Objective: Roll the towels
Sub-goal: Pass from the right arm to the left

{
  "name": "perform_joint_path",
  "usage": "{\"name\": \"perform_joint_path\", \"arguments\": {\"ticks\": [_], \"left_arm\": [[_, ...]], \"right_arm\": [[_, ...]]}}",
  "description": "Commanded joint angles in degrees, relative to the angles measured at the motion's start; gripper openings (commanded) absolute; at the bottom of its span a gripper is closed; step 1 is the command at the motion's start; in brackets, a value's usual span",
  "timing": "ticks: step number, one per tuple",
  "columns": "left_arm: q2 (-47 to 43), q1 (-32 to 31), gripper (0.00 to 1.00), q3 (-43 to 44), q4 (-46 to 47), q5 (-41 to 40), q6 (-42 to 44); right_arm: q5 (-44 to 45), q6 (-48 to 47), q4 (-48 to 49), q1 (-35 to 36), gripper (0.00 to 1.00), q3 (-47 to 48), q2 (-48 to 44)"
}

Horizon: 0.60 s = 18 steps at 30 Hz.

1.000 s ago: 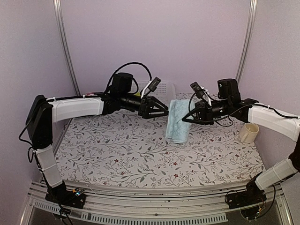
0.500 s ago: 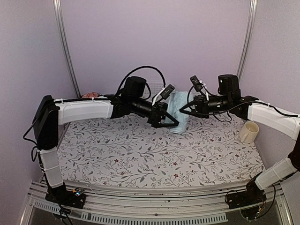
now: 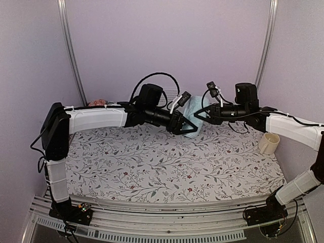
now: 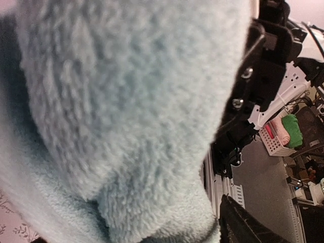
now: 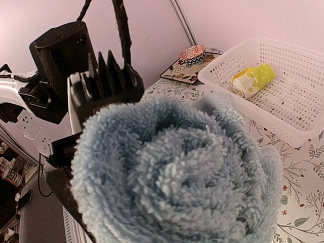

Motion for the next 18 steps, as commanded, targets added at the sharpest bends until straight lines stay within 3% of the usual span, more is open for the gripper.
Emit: {"name": "perform_joint_path", "arguments": {"ticks": [1, 4, 6, 11, 14, 16, 18], "left_arm": [[2.7, -1.4, 0.73, 2.3, -1.4, -2.0, 0.1], [3.5, -1.4, 0.60, 3.6, -2.6, -1.8, 0.4], [3.7, -1.4, 0.44, 4.1, -3.3, -1.9, 0.4], [2.8, -1.3, 0.34, 3.2, -3.2, -4.1, -0.1], [2.7, -1.1, 0.17, 3.1, -3.5, -4.6, -0.7], [2.8, -0.7, 0.03, 3.2, -3.4, -4.7, -1.9], [2.7, -0.2, 0.00, 3.4, -3.5, -4.7, -3.7]], "right_arm": [[1.9, 2.9, 3.5, 0.7, 0.08, -0.2, 0.9], [2.9, 2.9, 3.2, 0.7, 0.09, -0.1, 1.1], [3.6, 2.8, 3.0, 0.7, 0.09, -0.1, 1.1], [4.9, 2.2, 2.1, 0.7, 0.10, -0.3, 1.3], [5.2, 2.0, 1.8, 0.7, 0.15, -0.5, 1.2], [5.4, 1.8, 1.4, 0.7, 0.28, -0.4, 1.1], [6.3, 1.8, 1.1, 0.7, 0.45, -0.4, 0.6]]}}
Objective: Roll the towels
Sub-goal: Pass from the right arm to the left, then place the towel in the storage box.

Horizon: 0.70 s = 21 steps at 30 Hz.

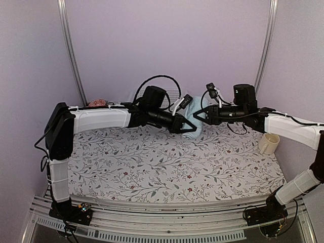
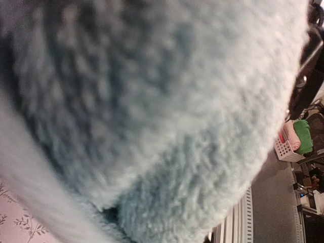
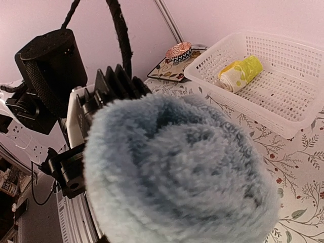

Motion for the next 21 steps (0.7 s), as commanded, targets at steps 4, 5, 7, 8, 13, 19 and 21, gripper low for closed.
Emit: {"name": "perform_joint_path", "arguments": {"ticks": [4, 5, 7, 8, 13, 19, 21], "left_arm": [[-1.5, 2.0, 0.00, 2.1, -2.7, -3.5, -4.4], [-1.6, 2.5, 0.00, 3.0, -4.9, -4.7, -4.3], [-1.7, 4.1, 0.00, 5.0, -8.6, -7.5, -4.4], [-1.5, 4.9, 0.00, 6.1, -10.4, -8.3, -4.6], [1.1, 9.7, 0.00, 13.0, -20.9, -15.7, -4.5], [10.5, 17.2, 0.00, 27.6, -30.5, -18.8, -5.3], [13.7, 19.1, 0.00, 31.6, -30.4, -17.8, -5.7]], "right_arm": [[4.7, -0.1, -1.6, -0.3, 0.67, 1.4, -1.5], [5.1, -0.1, -2.9, -0.8, 0.71, 2.0, -1.6], [6.8, 0.1, -6.2, -2.1, 0.79, 2.9, -1.7], [8.1, 0.2, -7.5, -2.7, 0.84, 3.1, -1.8], [15.0, 0.6, -12.2, -4.3, 0.99, 2.3, -2.1], [18.1, 2.0, -15.9, -4.4, 0.99, 0.7, -3.1], [19.3, 2.0, -16.6, -4.4, 0.99, 0.1, -3.9]]}}
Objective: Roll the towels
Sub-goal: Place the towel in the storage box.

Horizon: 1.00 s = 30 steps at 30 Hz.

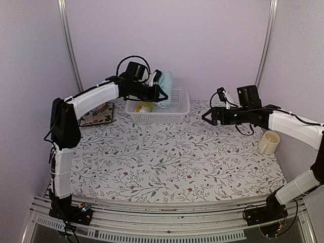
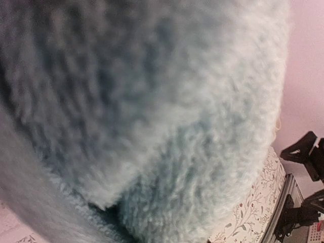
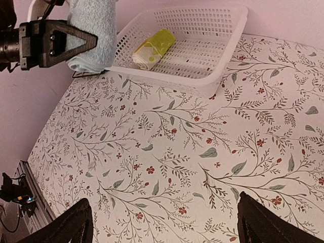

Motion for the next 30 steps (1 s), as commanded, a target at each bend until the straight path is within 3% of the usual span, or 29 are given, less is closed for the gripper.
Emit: {"name": "perform_joint_path", "arguments": {"ticks": [1, 7, 13, 30], "left_arm": [[7.9, 5.0, 0.00, 9.0, -6.7, -2.0, -1.4], [21.9, 9.6, 0.00, 26.3, -7.1, -2.1, -2.8], [27.3, 12.5, 0.00, 28.9, 1.3, -1.1, -3.9], [27.5, 11.5, 0.00, 23.8, -12.3, 0.7, -3.1]], "right_arm": [[4.3, 0.9, -3.8, -0.1, 0.99, -1.4, -3.2], [4.8, 0.6, -5.4, -0.1, 0.99, -2.6, -3.9], [6.4, 0.1, -7.9, -0.1, 0.99, -1.8, -2.8], [6.0, -1.0, -6.2, -0.1, 0.99, 0.3, 2.6]]}}
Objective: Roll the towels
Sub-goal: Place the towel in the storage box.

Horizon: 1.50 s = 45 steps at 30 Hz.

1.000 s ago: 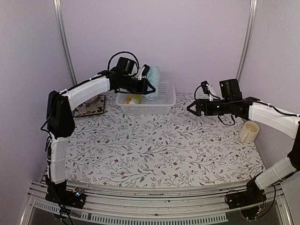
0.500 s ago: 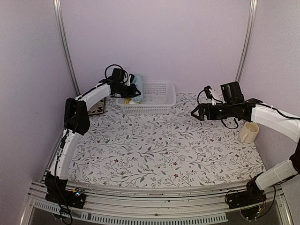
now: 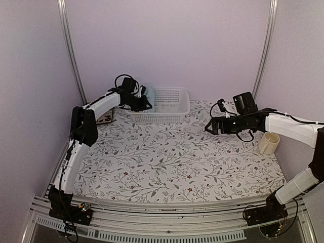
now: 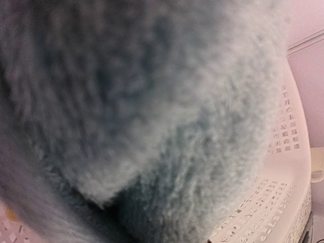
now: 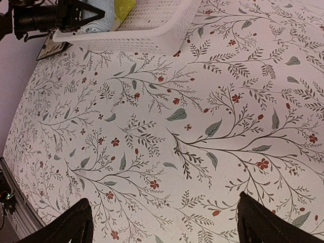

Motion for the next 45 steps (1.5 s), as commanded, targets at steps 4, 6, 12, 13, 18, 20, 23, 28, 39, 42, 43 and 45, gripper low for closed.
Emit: {"name": "perform_joint_path", "arguments": {"ticks": [4, 6, 12, 13, 18, 20, 23, 28, 39, 42, 43, 45], "left_arm": [[-2.9, -1.3, 0.00, -4.4, -8.3, 3.1, 1.2], [-3.8, -1.7, 0.00, -5.4, -9.6, 3.6, 1.7], [-9.8, -3.3, 0.00, -13.6, -12.6, 5.3, 2.8], [-11.2, -3.7, 0.00, -15.5, -12.7, 5.9, 2.8], [-19.5, -4.1, 0.00, -28.3, -11.4, 7.4, 1.4], [-21.6, -4.0, 0.00, -32.7, -9.2, 6.7, -0.3], [-22.3, -3.7, 0.00, -35.6, -7.3, 6.3, -2.8], [-22.1, -4.3, 0.00, -36.4, -4.7, 2.3, -7.7], [-17.4, -6.9, 0.02, -32.8, -2.6, -0.9, -12.6], [-16.5, -7.1, 0.03, -32.7, -3.7, -0.8, -12.2], [-16.9, -7.1, 0.05, -33.2, -3.7, -1.4, -12.0], [-17.6, -7.2, 0.10, -34.0, -4.0, -3.0, -11.8]], "right_arm": [[-0.7, -1.5, 0.7, -0.1, 0.99, 2.9, 1.9], [-1.3, -1.4, 0.8, -0.1, 0.99, 2.7, 2.5], [-2.8, -1.3, 0.8, -0.1, 0.99, 2.5, 3.1], [-3.0, -1.3, 0.7, -0.1, 0.99, 2.6, 3.1], [-3.2, -1.1, 0.5, -0.1, 0.99, 2.3, 2.6], [-3.2, -0.6, 1.1, -0.1, 0.99, 1.5, 2.5], [-3.8, 0.1, 1.7, -0.1, 0.99, 1.0, 2.7], [-3.8, 0.3, 1.4, 0.0, 0.99, 1.3, 3.4], [-4.2, -0.3, 1.4, -0.1, 0.99, 3.1, 5.6], [-4.4, -0.8, 1.4, 0.0, 0.99, 3.5, 6.0], [-4.4, -0.8, 1.5, 0.0, 0.99, 3.5, 6.1], [-4.6, -1.2, 1.6, -0.1, 0.99, 3.6, 6.4]]}}
